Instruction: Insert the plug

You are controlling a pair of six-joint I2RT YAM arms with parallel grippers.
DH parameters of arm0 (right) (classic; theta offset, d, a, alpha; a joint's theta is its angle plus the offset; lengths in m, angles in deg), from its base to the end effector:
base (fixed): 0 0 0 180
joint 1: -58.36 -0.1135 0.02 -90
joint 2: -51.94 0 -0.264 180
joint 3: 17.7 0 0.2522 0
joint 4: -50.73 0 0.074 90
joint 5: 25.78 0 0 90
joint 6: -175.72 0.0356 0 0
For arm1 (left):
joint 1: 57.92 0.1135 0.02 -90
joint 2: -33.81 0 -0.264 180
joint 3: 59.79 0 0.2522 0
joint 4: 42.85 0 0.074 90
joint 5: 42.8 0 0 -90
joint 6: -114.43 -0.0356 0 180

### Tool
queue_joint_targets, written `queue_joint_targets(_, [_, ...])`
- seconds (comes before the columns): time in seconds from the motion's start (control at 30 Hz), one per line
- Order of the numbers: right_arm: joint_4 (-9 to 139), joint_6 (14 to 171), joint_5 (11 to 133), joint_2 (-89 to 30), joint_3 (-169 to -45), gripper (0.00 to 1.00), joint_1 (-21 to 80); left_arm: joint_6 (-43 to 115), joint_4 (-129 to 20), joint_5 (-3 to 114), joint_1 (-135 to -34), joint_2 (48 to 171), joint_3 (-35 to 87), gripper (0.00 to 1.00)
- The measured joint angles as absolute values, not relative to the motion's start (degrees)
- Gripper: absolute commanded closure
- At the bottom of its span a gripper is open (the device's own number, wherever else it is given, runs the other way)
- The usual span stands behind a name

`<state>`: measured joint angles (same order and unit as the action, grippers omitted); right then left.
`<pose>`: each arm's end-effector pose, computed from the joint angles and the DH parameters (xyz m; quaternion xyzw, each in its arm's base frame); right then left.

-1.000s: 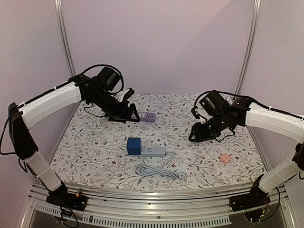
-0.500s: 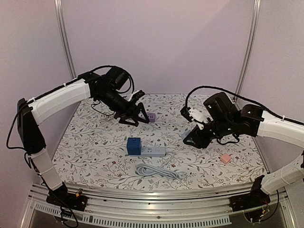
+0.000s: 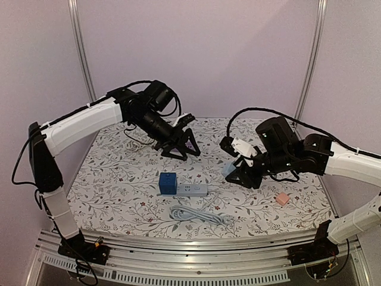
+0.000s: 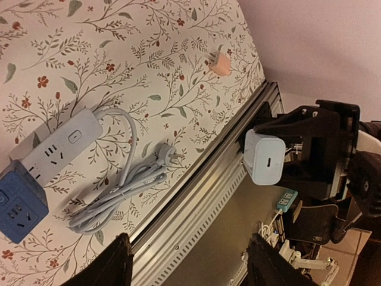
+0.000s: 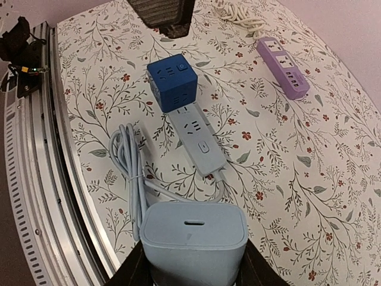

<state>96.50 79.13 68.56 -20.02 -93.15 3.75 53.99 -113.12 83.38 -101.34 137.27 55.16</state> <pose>0.1547 0.2225 0.3062 -0.4784 0.7788 0.1961 0.3551 0.2629 -0.2777 0.3326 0.1934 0.8987 -0.3925 0.0278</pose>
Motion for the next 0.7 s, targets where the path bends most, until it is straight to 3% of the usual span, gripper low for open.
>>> queue_joint_targets(0.7, [96.15, 77.05, 63.38, -22.86, -94.90, 0.99, -1.73, 57.88, -113.08, 85.98, -108.03, 143.74, 60.14, 0.39])
